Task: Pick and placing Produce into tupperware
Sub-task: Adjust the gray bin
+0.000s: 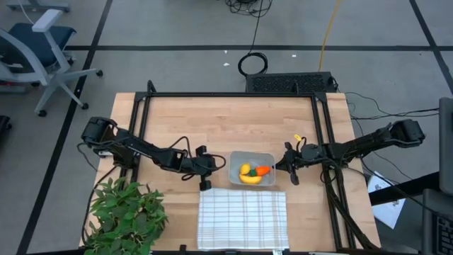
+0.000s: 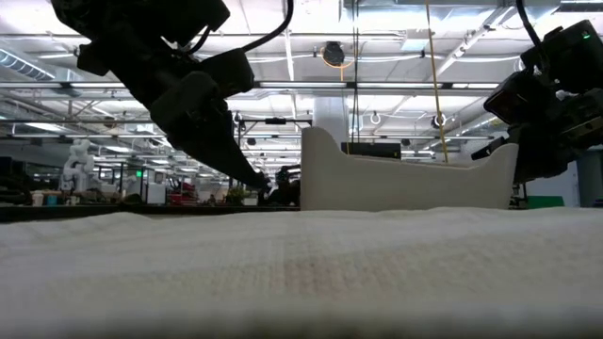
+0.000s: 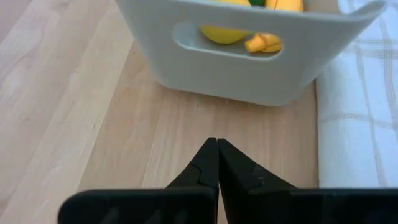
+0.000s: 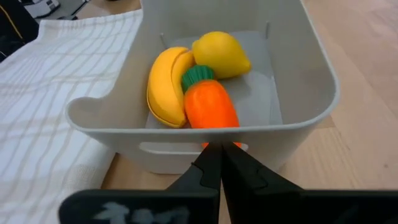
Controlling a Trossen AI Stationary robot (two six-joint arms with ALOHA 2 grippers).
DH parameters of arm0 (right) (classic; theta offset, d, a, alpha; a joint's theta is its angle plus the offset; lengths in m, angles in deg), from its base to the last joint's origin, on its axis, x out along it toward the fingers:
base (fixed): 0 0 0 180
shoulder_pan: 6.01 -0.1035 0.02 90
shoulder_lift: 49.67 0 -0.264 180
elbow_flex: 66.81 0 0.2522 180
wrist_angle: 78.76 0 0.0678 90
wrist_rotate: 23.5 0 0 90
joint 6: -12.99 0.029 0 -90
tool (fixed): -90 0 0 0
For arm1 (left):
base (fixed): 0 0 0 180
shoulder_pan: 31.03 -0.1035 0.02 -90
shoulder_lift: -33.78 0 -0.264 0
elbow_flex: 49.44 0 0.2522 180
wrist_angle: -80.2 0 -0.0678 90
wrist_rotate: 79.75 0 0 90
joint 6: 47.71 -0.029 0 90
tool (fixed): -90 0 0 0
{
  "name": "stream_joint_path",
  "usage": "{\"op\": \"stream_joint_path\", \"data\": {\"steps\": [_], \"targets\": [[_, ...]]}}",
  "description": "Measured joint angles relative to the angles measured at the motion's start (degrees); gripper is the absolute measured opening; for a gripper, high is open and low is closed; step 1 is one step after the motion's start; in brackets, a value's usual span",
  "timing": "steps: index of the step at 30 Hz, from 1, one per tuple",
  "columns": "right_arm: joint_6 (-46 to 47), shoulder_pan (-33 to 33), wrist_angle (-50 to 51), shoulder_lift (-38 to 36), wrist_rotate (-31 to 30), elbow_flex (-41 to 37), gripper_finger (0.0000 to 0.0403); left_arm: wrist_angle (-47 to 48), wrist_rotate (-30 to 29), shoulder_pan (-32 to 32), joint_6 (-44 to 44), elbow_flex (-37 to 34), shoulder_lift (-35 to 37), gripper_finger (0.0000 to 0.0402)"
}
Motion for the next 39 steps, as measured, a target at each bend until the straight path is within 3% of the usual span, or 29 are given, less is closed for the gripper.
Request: {"op": "stream_joint_path", "data": {"steps": [16, 23, 39], "targets": [[-0.8, -0.1, -5.4, -4.1, 1.5, -0.1, 0.0000, -0.1, 0.0, -0.9, -1.7, 0.0, 0.0, 0.0000], [-0.3, -0.1, -3.2, -4.6, 1.5, -0.1, 0.0000, 0.1, 0.0, -0.9, -2.9, 0.2, 0.0, 0.0000], [-0.4, 0.0, 1.3, -4.7, 0.8, -0.1, 0.0000, 7.6, 1.4, -2.2, -12.1, 12.3, 0.0, 0.0005]]}}
